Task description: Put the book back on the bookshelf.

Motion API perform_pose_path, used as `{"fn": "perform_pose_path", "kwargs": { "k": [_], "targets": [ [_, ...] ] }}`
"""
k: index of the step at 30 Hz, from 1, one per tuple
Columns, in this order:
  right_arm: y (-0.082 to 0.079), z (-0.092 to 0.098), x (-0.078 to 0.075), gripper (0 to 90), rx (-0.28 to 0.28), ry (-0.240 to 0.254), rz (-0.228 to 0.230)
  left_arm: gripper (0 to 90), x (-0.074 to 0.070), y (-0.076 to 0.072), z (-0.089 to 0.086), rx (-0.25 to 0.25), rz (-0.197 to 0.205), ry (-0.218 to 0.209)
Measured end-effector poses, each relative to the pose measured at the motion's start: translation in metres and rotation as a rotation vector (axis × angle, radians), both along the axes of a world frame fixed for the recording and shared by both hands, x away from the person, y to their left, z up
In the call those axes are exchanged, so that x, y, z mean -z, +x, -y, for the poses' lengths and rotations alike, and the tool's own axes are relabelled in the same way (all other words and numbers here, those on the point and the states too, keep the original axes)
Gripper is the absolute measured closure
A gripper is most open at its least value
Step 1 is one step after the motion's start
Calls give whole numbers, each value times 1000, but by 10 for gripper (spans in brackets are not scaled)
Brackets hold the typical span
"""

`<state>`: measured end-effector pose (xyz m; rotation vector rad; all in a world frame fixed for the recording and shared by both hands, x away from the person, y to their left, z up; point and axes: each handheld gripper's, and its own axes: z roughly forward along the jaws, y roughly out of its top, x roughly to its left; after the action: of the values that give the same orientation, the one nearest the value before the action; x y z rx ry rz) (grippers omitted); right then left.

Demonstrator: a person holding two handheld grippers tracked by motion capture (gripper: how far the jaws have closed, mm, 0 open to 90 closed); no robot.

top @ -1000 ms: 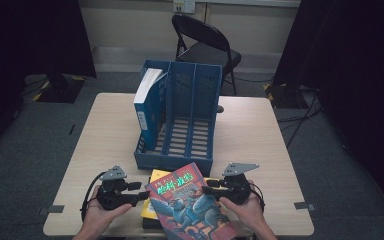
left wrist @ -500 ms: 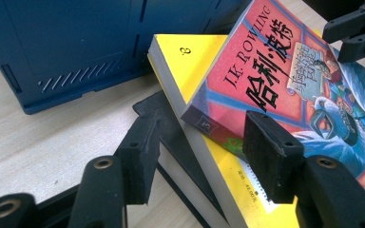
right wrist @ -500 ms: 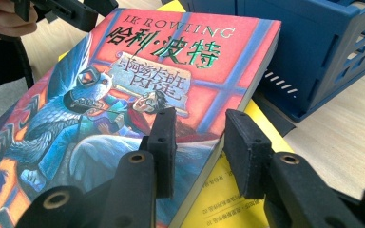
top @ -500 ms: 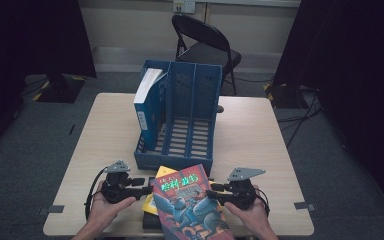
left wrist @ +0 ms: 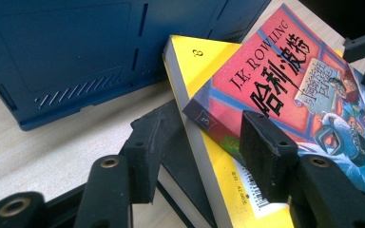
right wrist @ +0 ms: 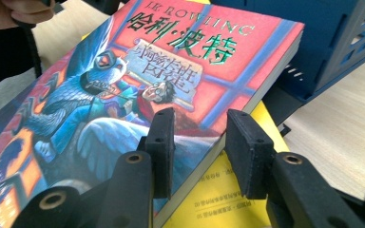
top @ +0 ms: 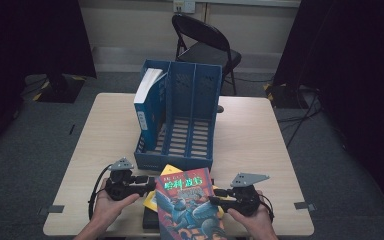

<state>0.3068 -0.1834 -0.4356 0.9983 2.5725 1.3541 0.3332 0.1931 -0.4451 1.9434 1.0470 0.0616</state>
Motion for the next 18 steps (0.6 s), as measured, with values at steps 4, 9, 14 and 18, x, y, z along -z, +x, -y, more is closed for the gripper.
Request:
{"fn": "perform_pose_path", "kwargs": {
  "k": [4, 9, 14, 18],
  "targets": [
    [3, 0, 1, 567, -13, 6, 4, 460, -2, -14, 1, 42, 5, -22],
    [12, -3, 4, 518, 24, 30, 2, 462, -1, -20, 14, 88, 13, -16],
    [10, -6, 3, 516, 30, 17, -5, 447, -2, -15, 19, 85, 5, 4],
    [7, -6, 3, 512, 33, 17, -16, 459, -3, -11, 20, 92, -3, 11]
  ]
}}
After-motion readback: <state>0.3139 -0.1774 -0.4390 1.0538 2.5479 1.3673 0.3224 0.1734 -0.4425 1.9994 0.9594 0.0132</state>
